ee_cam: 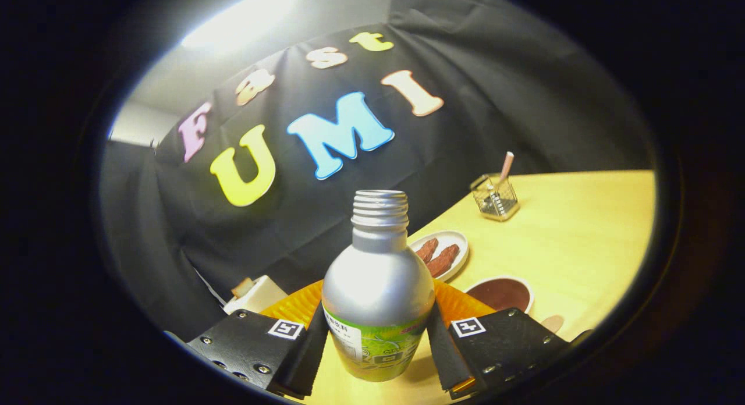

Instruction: Take the bottle from table, then pour the juice into the cup, finally place the bottle on the coaster

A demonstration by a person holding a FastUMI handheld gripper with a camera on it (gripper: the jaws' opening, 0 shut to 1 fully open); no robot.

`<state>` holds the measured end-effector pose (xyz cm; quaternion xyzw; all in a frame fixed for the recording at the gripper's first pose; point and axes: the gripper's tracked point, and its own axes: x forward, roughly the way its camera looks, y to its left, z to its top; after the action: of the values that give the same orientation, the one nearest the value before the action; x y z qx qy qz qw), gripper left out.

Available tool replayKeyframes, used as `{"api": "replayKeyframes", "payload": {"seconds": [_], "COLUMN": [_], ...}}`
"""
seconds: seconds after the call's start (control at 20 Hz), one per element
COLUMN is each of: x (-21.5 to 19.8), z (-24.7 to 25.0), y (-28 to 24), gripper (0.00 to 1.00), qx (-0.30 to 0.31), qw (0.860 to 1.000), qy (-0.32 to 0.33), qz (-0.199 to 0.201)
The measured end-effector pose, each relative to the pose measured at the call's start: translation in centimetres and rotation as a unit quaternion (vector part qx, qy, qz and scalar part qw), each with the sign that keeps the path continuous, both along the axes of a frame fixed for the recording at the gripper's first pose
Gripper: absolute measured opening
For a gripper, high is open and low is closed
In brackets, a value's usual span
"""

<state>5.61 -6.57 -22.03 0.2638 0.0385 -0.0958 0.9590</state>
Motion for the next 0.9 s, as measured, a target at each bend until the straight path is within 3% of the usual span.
{"api": "replayKeyframes", "payload": {"seconds": [0.1,0.35,0.55,0.9], "x": [-0.4,-0.9,0.8,4.9], "z": [0.5,2.7,3.1,-0.5], "y": [-0.4,0.6,4.0,5.5], "gripper": [0.77,0.77,0.78,0.78], "qx": [-0.077,-0.244,-0.250,-0.253], "qw": [0.997,0.968,0.968,0.967], "qy": [0.020,0.024,-0.008,-0.004], "qz": [-0.020,-0.053,-0.015,0.024]}}
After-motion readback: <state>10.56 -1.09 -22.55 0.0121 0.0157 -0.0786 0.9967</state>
